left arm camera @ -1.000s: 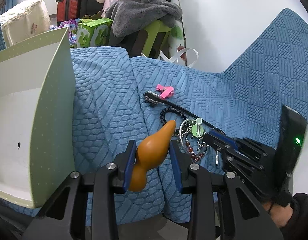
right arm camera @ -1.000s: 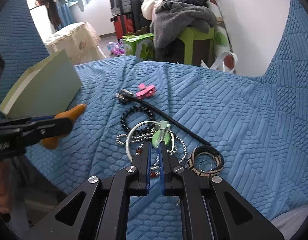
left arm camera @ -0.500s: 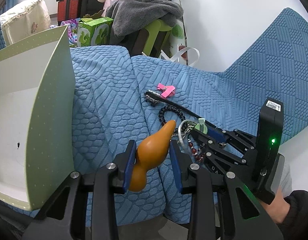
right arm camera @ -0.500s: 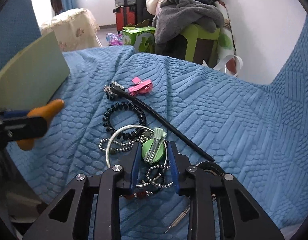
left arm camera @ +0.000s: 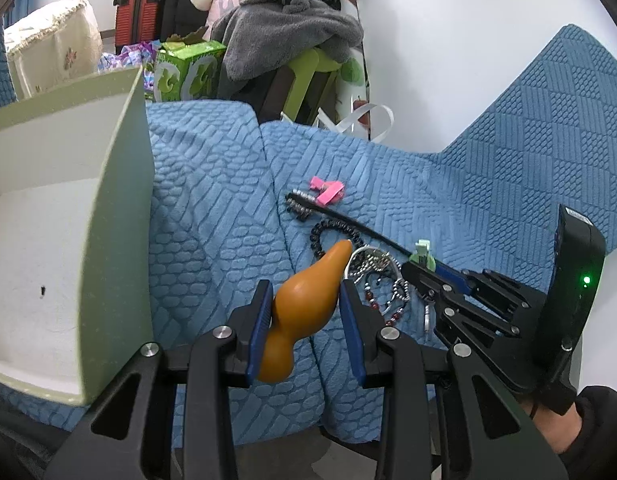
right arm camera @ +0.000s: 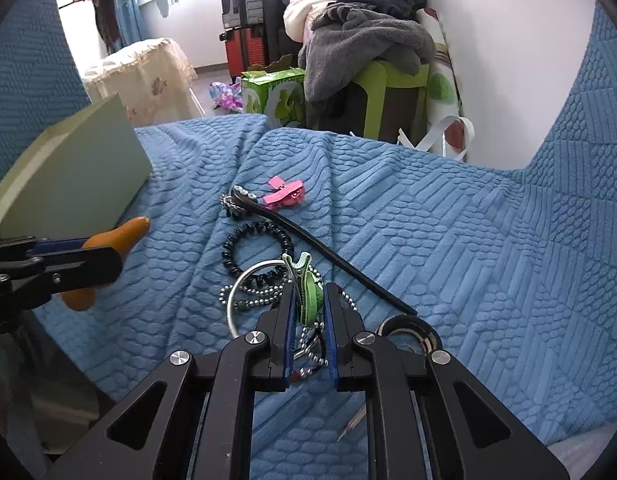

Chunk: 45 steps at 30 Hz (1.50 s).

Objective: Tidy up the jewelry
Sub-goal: 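Grasp the green keychain with the right gripper and lift it, then carry both items over the green box and open both grippers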

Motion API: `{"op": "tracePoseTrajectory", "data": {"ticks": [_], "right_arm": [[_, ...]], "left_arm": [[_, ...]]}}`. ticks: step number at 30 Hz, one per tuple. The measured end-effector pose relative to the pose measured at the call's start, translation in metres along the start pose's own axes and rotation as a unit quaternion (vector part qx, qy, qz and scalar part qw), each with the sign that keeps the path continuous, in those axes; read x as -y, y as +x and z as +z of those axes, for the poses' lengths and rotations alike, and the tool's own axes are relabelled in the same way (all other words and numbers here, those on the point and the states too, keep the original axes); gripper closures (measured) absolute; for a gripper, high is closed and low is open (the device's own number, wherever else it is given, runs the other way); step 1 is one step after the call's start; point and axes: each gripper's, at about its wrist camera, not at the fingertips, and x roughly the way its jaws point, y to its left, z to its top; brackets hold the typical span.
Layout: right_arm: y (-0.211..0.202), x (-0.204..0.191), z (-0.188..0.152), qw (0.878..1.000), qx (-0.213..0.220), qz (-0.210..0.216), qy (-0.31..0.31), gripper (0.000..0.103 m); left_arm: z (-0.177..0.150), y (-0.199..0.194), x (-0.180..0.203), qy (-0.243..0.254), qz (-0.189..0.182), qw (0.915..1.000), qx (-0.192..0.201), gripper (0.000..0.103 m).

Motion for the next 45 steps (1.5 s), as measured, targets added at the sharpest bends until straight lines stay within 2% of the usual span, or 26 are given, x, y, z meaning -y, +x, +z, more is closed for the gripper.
{"op": "tracePoseTrajectory", "data": {"ticks": [8,15,20,24,28,36,45], "right_arm": [[-0.048,-0.012,0.027,0.999,0.001,0.014,0.034,0.092],[-0.105,-0.035,0.074,0.998,0.052,0.031,0.028,0.092],[-0.143,-0.062,0.110,0.994,0.093,0.048,0.012,0.092],[-0.155,-0.089,0.127,0.992,0.110,0.067,-0.006,0.092],[-0.153,-0.113,0.135,0.990,0.111,0.082,-0.017,0.092],[-0.123,-0.160,0.137,0.990,0.094,0.101,-0.029,0.092],[-0.065,-0.202,0.121,0.991,0.026,0.114,-0.062,0.092]], "left_arm": [[0.019,-0.047,0.011,0.010,0.007,0.9995,0.028,0.068],[0.046,-0.115,0.016,0.027,0.004,0.9957,0.088,0.068],[0.062,-0.166,0.009,0.040,0.020,0.9897,0.136,0.068],[0.067,-0.194,-0.006,0.037,0.043,0.9851,0.162,0.068],[0.065,-0.205,-0.029,0.022,0.060,0.9833,0.170,0.068],[0.056,-0.199,-0.082,-0.009,0.099,0.9841,0.147,0.068],[0.046,-0.170,-0.136,-0.056,0.115,0.9856,0.111,0.068]]}}
